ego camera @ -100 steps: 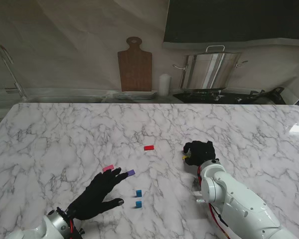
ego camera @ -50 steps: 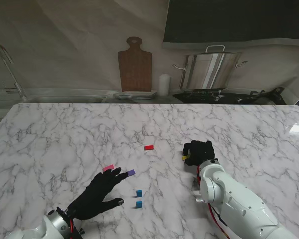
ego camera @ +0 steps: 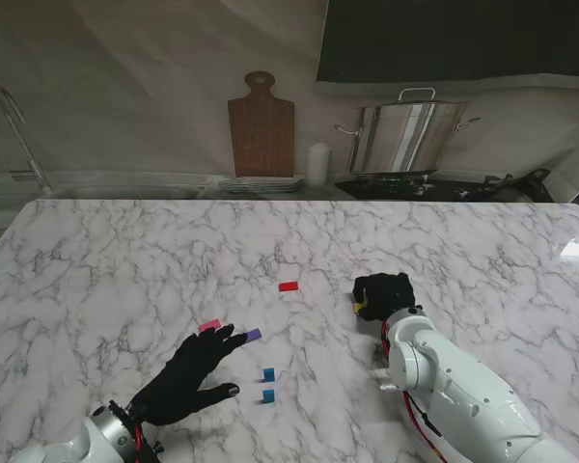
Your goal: Arrange dominoes in a row
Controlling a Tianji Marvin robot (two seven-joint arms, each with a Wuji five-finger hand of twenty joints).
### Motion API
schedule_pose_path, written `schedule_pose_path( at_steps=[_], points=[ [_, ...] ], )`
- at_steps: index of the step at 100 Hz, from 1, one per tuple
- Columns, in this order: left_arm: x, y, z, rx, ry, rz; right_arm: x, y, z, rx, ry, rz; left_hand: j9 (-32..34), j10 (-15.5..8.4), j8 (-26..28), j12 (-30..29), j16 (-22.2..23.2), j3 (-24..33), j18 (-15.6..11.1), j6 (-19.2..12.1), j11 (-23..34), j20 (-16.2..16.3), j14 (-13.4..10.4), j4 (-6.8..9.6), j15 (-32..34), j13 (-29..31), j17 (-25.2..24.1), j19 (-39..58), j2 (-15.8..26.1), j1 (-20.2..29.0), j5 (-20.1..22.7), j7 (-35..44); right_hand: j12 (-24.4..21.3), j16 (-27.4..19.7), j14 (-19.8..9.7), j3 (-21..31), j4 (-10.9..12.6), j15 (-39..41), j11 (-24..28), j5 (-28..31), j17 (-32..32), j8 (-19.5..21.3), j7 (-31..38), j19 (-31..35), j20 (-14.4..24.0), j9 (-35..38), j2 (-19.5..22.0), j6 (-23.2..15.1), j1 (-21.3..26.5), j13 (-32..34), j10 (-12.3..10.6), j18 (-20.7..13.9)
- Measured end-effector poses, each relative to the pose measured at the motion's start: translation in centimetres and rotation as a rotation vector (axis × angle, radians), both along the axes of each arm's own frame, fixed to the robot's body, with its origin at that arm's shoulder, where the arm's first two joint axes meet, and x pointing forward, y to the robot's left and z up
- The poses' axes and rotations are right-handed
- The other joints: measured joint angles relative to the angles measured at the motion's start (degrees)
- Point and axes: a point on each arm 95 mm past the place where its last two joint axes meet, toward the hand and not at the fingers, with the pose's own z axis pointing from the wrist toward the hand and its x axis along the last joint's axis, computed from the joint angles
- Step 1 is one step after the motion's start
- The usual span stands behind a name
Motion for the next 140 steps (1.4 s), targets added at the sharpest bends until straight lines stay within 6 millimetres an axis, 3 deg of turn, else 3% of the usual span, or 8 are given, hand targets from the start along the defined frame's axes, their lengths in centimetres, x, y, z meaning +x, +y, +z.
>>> schedule_pose_path(
  at_steps=[17,27,50,60,71,92,140],
  points=[
    [0.01,0.02,0.01,0.0,0.0,0.0,-0.08,0.01,0.15,0.005,-0.004,0.013,0.0,0.0,0.0,0.0,0.0,0.0,0.0,0.0,0.0,0.0,0.0,0.0,0.0,0.0,0.0,0.0,0.0,0.0,0.0,0.0,0.9,0.2,-1.7,2.5,0.0,0.3,-3.3,0.1,1.1,5.2,0.1,0.0,-0.4,6.8,-0.1,-4.8,1.7,4.3,-1.7,0.0],
    [0.01,0.02,0.01,0.0,0.0,0.0,-0.16,0.03,0.2,0.007,-0.002,0.022,0.0,0.0,0.0,0.0,0.0,0.0,0.0,0.0,0.0,0.0,0.0,0.0,0.0,0.0,0.0,0.0,0.0,0.0,0.0,0.0,3.2,1.1,-2.2,2.6,0.0,2.3,-3.8,-0.6,1.4,5.7,0.1,0.0,-0.5,8.9,-0.6,-4.9,3.4,5.2,-2.9,0.1],
    [0.01,0.02,0.0,0.0,0.0,0.0,-0.31,0.05,0.25,-0.001,0.003,0.039,0.0,0.0,-0.1,0.0,0.0,0.0,0.0,0.0,0.0,0.0,0.0,0.0,0.0,0.0,0.0,0.0,0.0,0.0,0.0,0.0,7.1,2.0,-2.7,2.6,0.0,5.5,0.3,-2.6,1.4,-2.4,-10.9,0.0,-1.0,8.8,-1.7,-4.7,3.5,5.8,-3.7,0.1],
    [0.01,0.03,0.01,0.0,0.0,0.001,-0.37,0.02,0.25,-0.005,0.004,0.043,0.0,0.0,-0.6,0.0,0.0,0.0,0.0,0.0,0.0,0.0,0.0,0.0,0.0,0.0,0.0,0.0,0.0,0.0,0.0,0.0,8.2,2.0,-2.7,2.6,0.0,5.7,1.2,-2.4,0.8,-4.5,-13.1,0.0,-1.0,7.7,-1.7,-1.6,3.5,5.1,-3.7,0.1],
    [0.01,0.03,0.01,0.0,0.0,0.001,-0.46,0.02,0.21,-0.006,0.005,0.044,0.0,0.0,-0.6,0.0,0.0,0.0,0.0,0.0,0.0,0.0,0.0,0.0,0.0,0.0,0.0,0.0,0.0,0.0,0.0,0.0,8.8,2.6,-2.7,2.6,0.0,6.2,1.8,-1.7,-0.1,-9.6,-13.0,0.0,-1.0,6.8,-1.7,0.1,3.4,4.0,-3.2,0.1],
    [0.01,0.02,0.0,0.0,0.0,0.0,-0.64,-0.05,0.15,-0.022,0.004,0.03,0.0,-0.1,-0.6,0.0,0.0,0.0,0.0,0.0,0.0,0.0,0.0,0.0,0.0,0.0,0.0,0.0,0.0,0.0,0.0,0.0,8.9,3.4,-2.6,1.1,0.0,8.1,3.8,0.5,-0.9,-14.5,-7.0,0.0,-1.0,4.8,0.1,-0.1,2.2,3.4,-2.2,0.1],
    [0.02,0.06,0.02,0.0,-0.001,0.002,-0.69,-0.2,-0.1,-0.028,-0.019,0.023,0.0,-0.1,-0.6,0.0,0.0,0.0,0.0,0.0,0.0,0.0,0.0,0.0,0.0,0.0,0.0,0.0,0.0,0.0,0.0,0.0,8.9,3.5,-1.5,-1.3,0.0,10.0,5.0,6.4,-0.9,-17.5,-3.8,0.0,-0.6,5.0,4.0,-2.6,1.7,3.6,-2.1,0.1]
  ],
)
